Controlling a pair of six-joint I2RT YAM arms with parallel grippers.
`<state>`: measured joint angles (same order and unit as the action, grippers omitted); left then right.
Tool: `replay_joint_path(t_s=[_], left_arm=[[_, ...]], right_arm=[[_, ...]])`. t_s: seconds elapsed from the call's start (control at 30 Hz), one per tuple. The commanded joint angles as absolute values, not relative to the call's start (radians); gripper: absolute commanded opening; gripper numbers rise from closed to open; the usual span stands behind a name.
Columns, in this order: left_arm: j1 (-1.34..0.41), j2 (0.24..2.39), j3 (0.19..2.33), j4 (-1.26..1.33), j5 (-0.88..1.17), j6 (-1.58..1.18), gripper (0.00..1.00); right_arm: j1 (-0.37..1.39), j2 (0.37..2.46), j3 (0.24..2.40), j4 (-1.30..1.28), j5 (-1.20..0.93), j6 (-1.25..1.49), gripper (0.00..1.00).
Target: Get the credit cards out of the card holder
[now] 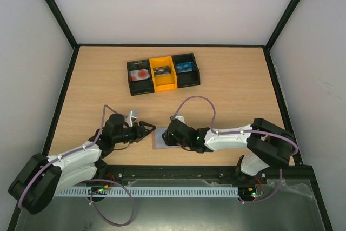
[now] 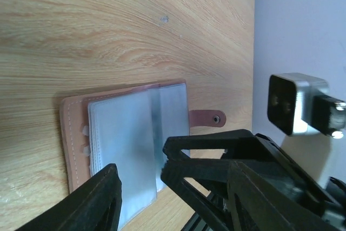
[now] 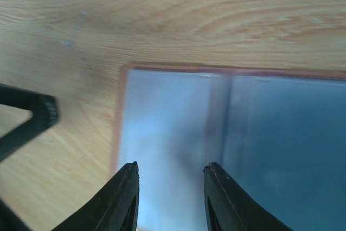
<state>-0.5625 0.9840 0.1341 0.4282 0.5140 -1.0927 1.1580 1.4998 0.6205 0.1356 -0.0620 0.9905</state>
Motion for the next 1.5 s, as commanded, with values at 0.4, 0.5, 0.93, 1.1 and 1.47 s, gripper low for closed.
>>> replay_joint_path(t_s=[0.4, 0.5, 0.93, 1.1, 1.47], left_arm=[[-0.568, 1.035, 0.092, 0.532, 0.533, -1.118, 0.60], [-0.569, 1.104, 0.098, 0.605, 0.557, -1.117, 0.65], [-0.588, 1.265, 0.112, 0.734, 0.587, -1.117, 0.64], [-0.606, 1.195, 0.144, 0.599, 0.506, -1.069, 0.64], [-0.615, 1.185, 0.190, 0.511, 0.464, -0.999, 0.65]], right_arm=[[1.164, 1.597, 0.512, 0.217, -0.027, 1.012, 0.10], [1.164, 1.589, 0.467, 0.269, -0.028, 1.034, 0.05], [1.164, 1.596, 0.396, 0.422, -0.077, 1.075, 0.03], [1.165, 1.599, 0.391, 0.435, -0.077, 1.070, 0.03], [1.165, 1.602, 0.379, 0.471, -0.063, 1.070, 0.03]])
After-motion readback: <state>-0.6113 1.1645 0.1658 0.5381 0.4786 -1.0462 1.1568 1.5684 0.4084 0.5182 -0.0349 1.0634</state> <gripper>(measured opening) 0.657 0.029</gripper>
